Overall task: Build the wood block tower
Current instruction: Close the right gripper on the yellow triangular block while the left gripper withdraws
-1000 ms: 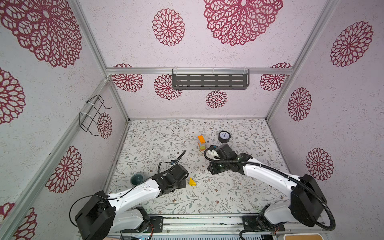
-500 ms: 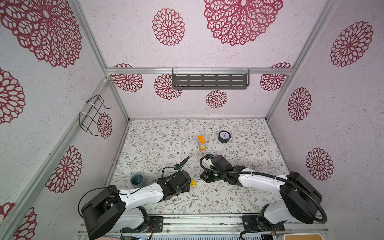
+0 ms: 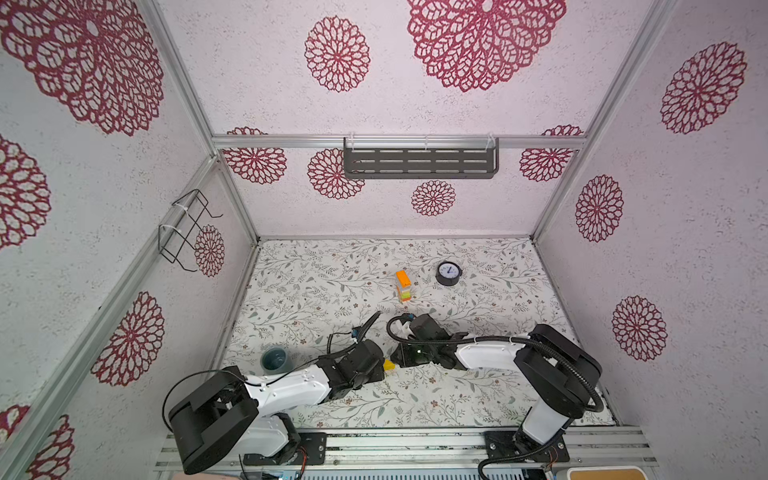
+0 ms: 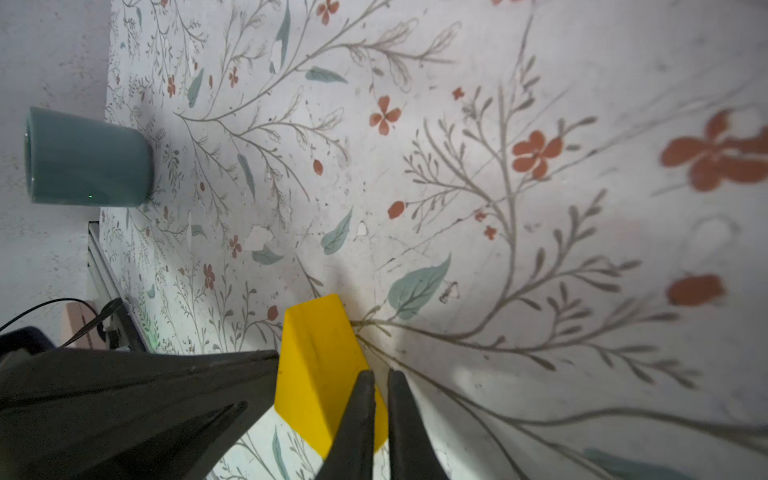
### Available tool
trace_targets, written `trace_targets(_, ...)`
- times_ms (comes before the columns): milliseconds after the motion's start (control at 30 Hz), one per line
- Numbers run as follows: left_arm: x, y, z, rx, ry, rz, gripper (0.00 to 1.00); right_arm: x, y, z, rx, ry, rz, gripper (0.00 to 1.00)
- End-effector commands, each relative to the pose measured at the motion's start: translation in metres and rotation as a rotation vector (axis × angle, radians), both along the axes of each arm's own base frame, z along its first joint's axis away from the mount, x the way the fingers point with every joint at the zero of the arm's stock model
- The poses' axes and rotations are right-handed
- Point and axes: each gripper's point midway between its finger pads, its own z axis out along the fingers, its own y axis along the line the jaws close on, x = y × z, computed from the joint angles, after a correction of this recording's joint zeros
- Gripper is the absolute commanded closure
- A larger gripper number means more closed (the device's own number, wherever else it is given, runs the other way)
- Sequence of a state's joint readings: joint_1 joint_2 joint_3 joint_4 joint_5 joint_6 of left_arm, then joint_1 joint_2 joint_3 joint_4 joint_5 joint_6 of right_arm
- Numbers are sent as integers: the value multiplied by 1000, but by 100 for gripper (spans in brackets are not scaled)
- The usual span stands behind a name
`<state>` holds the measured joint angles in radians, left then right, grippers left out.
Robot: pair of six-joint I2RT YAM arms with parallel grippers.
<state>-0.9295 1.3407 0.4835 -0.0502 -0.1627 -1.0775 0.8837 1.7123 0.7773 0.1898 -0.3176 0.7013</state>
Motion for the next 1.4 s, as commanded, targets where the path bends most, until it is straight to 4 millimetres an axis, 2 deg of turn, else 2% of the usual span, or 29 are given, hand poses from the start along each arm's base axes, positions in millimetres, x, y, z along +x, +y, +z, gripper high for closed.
trace_targets(0, 1, -10, 3, -34, -9, -10, 100, 0, 18, 13, 72, 2, 24, 87)
trace_targets(400, 6, -17, 13, -53, -24, -14, 100, 1, 16, 8, 58, 9, 14, 88)
trace_targets(467, 7, -11, 17, -35, -30, 3, 100, 4, 12, 10, 36, -11, 13, 85)
trace_targets(533, 7, 1, 24, -11, -50, 36, 100, 7, 9, 16, -10, -48, 33, 76)
trace_targets(633, 9, 25, 46, 31, -106, 101, 100, 14, 0, 26, -100, -114, 59, 68)
trace_targets(700, 10, 43, 65, 54, -151, 145, 87, 17, -7, 34, -152, -148, 73, 64)
trace_targets(733, 10, 51, 73, 62, -171, 166, 76, 18, -9, 38, -168, -161, 82, 62)
trace_targets(800, 8, 71, 92, 75, -213, 214, 46, 18, -16, 44, -211, -185, 105, 59)
trace_targets(900, 4, 98, 114, 70, -260, 274, 23, 16, -25, 53, -271, -214, 148, 53)
trace_targets(1000, -1, 122, 129, 60, -290, 324, 14, 13, -36, 55, -345, -224, 200, 48)
trace_targets(1100, -4, 140, 139, 54, -312, 359, 11, 8, -42, 56, -394, -220, 231, 44)
trace_targets(1233, -6, 156, 146, 64, -324, 390, 9, -2, -35, 58, -422, -241, 272, 38)
trace_targets(1367, -7, 166, 147, 73, -315, 415, 5, -15, -18, 56, -438, -273, 340, 36)
